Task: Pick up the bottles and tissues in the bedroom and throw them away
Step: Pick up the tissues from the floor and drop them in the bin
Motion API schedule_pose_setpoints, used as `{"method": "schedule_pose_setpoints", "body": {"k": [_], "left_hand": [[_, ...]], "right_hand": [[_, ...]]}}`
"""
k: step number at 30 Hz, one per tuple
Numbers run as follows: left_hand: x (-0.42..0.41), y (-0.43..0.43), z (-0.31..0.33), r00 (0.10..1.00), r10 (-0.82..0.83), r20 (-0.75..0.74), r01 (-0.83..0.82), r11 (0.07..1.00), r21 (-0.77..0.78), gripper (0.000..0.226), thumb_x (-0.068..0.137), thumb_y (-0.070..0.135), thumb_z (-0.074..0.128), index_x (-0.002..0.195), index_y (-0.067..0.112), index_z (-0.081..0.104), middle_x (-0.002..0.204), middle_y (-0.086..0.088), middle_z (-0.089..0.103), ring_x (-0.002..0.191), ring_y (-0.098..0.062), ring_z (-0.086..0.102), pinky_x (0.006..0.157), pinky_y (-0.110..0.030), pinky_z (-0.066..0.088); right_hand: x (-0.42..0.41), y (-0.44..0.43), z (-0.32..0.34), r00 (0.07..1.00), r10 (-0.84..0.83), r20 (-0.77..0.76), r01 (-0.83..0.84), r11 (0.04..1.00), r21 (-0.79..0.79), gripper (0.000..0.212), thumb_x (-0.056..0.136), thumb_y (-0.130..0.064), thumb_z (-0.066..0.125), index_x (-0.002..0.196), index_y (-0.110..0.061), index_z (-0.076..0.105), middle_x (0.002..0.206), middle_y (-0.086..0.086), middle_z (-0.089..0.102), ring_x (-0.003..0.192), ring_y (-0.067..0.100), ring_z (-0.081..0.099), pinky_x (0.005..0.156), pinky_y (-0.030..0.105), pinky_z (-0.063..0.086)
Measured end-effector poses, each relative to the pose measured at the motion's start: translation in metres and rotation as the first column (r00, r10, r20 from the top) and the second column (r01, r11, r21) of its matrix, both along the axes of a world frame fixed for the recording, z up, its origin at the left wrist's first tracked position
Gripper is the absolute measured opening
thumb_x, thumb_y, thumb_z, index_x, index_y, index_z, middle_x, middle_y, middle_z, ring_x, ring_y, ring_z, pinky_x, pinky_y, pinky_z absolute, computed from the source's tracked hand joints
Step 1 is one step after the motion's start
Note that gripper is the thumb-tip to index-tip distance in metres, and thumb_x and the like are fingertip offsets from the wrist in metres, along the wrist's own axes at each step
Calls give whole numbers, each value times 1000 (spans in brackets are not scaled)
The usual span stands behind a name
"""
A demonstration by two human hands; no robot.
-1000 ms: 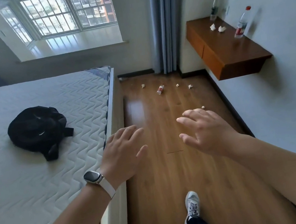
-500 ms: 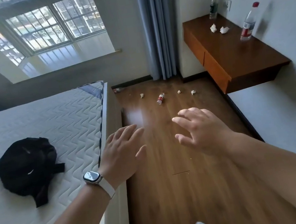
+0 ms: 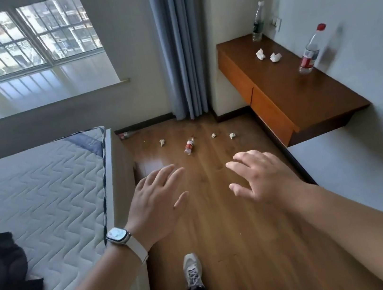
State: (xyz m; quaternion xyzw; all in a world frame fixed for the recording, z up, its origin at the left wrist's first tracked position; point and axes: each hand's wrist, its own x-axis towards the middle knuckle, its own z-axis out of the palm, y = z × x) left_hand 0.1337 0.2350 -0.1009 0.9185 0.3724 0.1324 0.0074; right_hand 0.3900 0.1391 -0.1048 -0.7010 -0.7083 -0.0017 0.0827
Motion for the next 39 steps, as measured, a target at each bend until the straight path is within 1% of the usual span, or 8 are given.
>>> {"method": "schedule_pose_setpoints", "body": {"k": [5, 11, 17, 21, 28, 33, 37, 39], "left_hand": [[4, 108, -4, 998, -55, 34, 56, 997, -43, 52, 89, 49, 46, 134, 25, 52, 139, 3, 53, 128, -21, 48, 101, -40, 41], [18, 225, -2, 988, -147, 38, 148, 989, -16, 50, 91, 49, 54, 135, 25, 53, 140, 4, 53, 130, -20, 47, 103, -42, 40], [51, 287, -4, 965, -253, 66, 256, 966, -29, 50, 88, 49, 50, 132, 25, 55, 137, 3, 55, 126, -22, 50, 97, -44, 45], [85, 325, -17, 959, -280, 45, 282, 958, -47, 50, 87, 43, 62, 132, 25, 56, 137, 2, 55, 126, -22, 50, 99, -43, 44], [160, 377, -39, 944, -329, -7, 327, 942, -78, 51, 87, 42, 63, 135, 25, 54, 140, 3, 52, 127, -21, 49, 99, -44, 45], [231, 420, -59, 949, -312, -45, 302, 941, -154, 55, 89, 43, 57, 140, 26, 48, 147, 3, 46, 134, -22, 43, 106, -45, 42], [295, 457, -72, 939, -335, -82, 317, 931, -179, 51, 89, 45, 50, 137, 25, 50, 144, 2, 49, 133, -24, 45, 104, -47, 43], [324, 475, -77, 930, -353, -97, 334, 927, -170, 49, 89, 44, 51, 135, 25, 51, 143, 1, 50, 132, -24, 47, 104, -47, 43]], "right_hand": [[-2, 81, 9, 995, -90, 35, 92, 995, -46, 57, 89, -55, 36, 126, -19, 60, 127, 6, 59, 116, 25, 55, 92, 43, 46], [6, 163, 25, 978, -194, 80, 198, 979, -45, 57, 90, -54, 36, 129, -19, 57, 131, 7, 56, 120, 26, 51, 95, 43, 44], [20, 208, 23, 962, -267, 60, 271, 961, -57, 56, 91, -54, 36, 131, -18, 55, 131, 5, 55, 121, 25, 50, 97, 43, 44], [45, 233, 12, 949, -310, 54, 314, 946, -83, 55, 91, -53, 37, 131, -19, 54, 132, 5, 55, 122, 24, 50, 98, 43, 44], [112, 289, -25, 937, -349, 1, 346, 929, -128, 56, 89, -53, 37, 127, -18, 57, 129, 5, 56, 119, 25, 51, 95, 44, 46], [189, 338, -51, 912, -407, -48, 391, 899, -196, 58, 89, -54, 32, 128, -19, 56, 130, 4, 55, 120, 25, 50, 95, 41, 43], [252, 368, -67, 903, -425, -63, 400, 885, -237, 57, 89, -55, 32, 131, -21, 52, 135, 2, 50, 125, 23, 45, 97, 41, 42], [278, 380, -75, 905, -422, -45, 399, 883, -248, 57, 90, -55, 32, 131, -21, 52, 135, 2, 51, 124, 23, 46, 95, 40, 43]]}}
